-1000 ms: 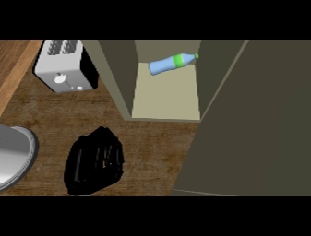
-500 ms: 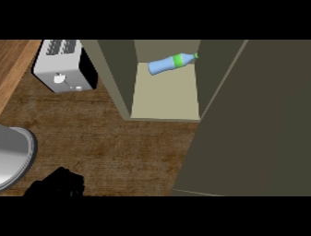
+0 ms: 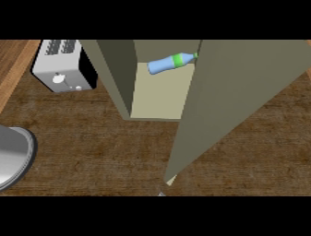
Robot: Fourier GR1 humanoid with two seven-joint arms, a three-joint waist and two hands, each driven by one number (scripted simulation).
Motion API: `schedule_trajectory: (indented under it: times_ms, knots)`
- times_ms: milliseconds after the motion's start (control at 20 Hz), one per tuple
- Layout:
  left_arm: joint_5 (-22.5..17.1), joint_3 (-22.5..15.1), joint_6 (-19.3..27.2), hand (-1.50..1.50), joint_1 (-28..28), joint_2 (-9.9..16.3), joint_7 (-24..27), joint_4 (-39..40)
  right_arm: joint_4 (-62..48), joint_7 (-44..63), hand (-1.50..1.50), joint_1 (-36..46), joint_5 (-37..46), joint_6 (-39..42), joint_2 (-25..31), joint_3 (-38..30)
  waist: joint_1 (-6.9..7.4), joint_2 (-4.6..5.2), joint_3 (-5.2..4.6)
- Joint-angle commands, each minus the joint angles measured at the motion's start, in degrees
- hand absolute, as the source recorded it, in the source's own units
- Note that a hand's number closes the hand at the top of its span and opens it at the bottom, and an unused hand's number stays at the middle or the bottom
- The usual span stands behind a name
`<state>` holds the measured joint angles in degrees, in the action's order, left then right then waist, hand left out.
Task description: Pick up the bottled water, place it into the cabinet and close the cabinet
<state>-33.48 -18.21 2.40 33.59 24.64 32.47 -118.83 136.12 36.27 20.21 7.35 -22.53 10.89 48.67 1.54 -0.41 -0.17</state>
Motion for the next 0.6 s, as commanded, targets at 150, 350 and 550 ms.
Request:
schedule_trajectory:
  times_ms: [150, 350, 550]
  knots:
    - [-5.4, 7.4, -7.2, 1.50, 9.5, 4.7, 3.2, -4.0, -11.5, 4.4, 1.50, 13.7, -6.3, 1.3, -10.6, -14.3, 0.65, 0.48, 0.10]
    - [-7.3, 9.9, -8.9, 1.50, 7.0, 3.2, 2.8, 0.6, -20.9, -1.6, 1.50, 16.2, -8.9, 1.7, -10.8, -16.1, -0.38, 0.57, 0.14]
    - [-7.2, 11.4, -10.9, 1.50, 8.6, 4.0, 2.9, 0.6, -31.1, -6.1, 1.50, 22.7, -14.2, 6.2, -10.6, -25.0, -0.01, 0.78, 0.16]
